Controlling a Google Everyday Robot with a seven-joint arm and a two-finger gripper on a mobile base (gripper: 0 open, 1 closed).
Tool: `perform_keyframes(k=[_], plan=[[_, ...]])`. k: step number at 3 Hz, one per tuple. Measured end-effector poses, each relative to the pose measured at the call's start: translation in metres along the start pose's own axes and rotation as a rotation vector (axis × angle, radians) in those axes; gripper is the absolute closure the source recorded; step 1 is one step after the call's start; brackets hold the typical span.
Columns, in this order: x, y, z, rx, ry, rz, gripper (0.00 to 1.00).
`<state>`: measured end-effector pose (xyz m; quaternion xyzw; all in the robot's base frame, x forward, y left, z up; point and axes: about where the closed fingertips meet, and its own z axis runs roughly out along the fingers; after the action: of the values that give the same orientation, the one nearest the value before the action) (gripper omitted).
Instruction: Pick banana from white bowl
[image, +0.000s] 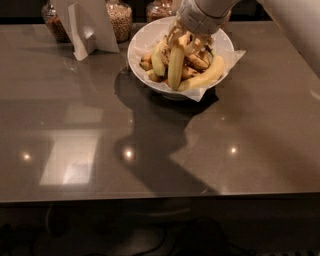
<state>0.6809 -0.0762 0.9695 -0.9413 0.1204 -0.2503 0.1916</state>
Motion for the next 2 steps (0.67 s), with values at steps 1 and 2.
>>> perform_keyframes(k=[1,2], plan=[[-0.002,-0.011,-0.007,0.021,-0.007,-0.004,0.99],[-0.004,-0.021,-0.02,0.063,-0.03,0.015,1.0]])
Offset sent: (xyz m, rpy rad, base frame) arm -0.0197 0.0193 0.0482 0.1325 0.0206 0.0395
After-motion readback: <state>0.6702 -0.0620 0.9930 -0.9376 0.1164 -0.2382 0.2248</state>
